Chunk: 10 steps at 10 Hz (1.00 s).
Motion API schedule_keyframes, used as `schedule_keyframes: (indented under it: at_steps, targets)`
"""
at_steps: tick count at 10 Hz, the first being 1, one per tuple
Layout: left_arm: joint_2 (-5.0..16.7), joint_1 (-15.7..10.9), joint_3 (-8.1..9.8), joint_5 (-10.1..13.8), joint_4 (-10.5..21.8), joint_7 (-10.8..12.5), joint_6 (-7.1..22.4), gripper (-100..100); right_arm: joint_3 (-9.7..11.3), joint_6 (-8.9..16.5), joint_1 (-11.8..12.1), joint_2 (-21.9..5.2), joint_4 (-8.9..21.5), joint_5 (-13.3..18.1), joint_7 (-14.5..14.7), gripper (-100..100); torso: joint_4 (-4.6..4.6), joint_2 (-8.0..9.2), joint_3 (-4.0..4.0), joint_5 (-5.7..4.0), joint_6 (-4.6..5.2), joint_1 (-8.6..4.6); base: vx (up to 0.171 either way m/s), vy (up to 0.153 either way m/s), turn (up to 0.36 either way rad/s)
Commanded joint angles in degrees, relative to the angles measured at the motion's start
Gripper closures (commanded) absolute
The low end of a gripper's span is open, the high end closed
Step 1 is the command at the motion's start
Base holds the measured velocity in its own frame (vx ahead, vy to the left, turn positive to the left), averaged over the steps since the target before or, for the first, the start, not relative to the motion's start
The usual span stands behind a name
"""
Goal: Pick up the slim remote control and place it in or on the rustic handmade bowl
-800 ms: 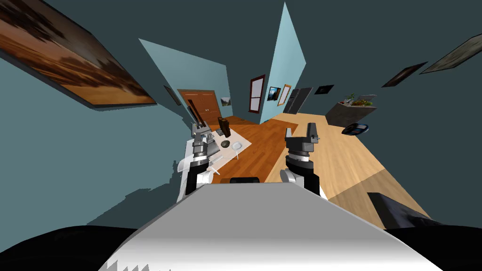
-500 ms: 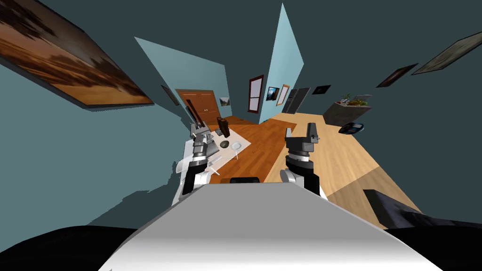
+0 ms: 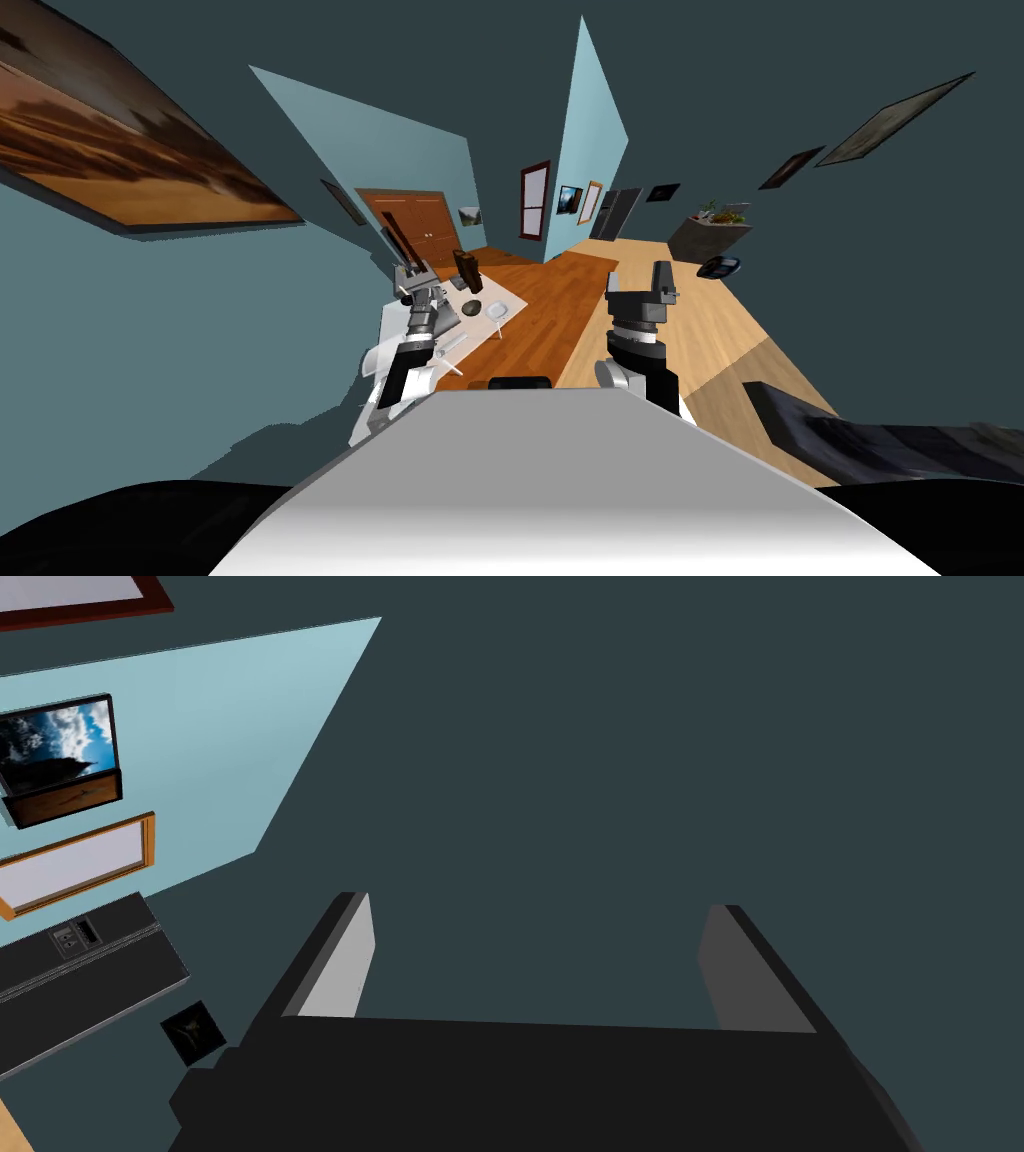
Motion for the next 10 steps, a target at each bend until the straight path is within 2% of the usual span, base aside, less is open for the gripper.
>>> schedule_keyframes:
  at_steps: [1,2,3,5,6,8,9,10]
  targets:
    - [1.0,0.4,1.98,1.1,1.2,1.6,2.7,-100,0.0,0.0,0.0,0.0,0.0,0.0,0.0,0,0.0,0.0,0.0,0.0,0.0,0.0,-0.019,-0.016,-0.151]
    - [1.4,0.3,3.25,1.9,2.2,2.6,4.6,-100,0.0,0.0,0.0,0.0,0.0,0.0,0.0,0,0.0,0.01,0.01,0.0,-0.01,-0.01,-0.017,-0.02,-0.128]
    - [1.4,0.3,3.25,1.9,2.2,2.6,4.6,-100,0.0,0.0,0.0,0.0,0.0,0.0,0.0,0,0.0,0.01,0.01,0.0,-0.01,-0.01,-0.01,-0.011,-0.05]
    - [1.9,0.0,5.97,3.4,4.4,4.6,8.3,-100,0.0,0.0,0.0,0.0,0.0,0.0,0.0,0,0.0,-0.03,-0.01,0.01,-0.01,0.03,-0.008,-0.006,-0.152]
    - [1.9,0.0,5.97,3.4,4.4,4.6,8.7,-100,0.0,0.0,0.0,0.0,0.0,0.0,0.0,0,-0.01,-0.03,-0.02,0.01,0.0,0.03,-0.005,0.0,-0.063]
    - [2.1,-0.2,8.81,5.0,6.9,6.8,12.8,-100,0.0,0.0,0.0,0.0,0.0,0.0,0.0,0,-0.01,-0.05,-0.03,0.01,-0.01,0.04,-0.003,-0.004,-0.165]
    - [2.1,-0.2,8.81,5.0,6.9,6.8,13.4,-100,0.0,0.0,0.0,0.0,0.0,0.0,0.0,0,-0.01,-0.06,-0.03,0.01,0.0,0.05,-0.003,0.002,-0.064]
    - [2.1,-0.4,10.24,5.9,8.3,7.9,15.1,-100,0.0,0.0,0.0,0.0,0.0,0.0,0.0,0,-0.01,-0.05,-0.03,0.01,-0.04,0.06,-0.002,-0.001,-0.095]
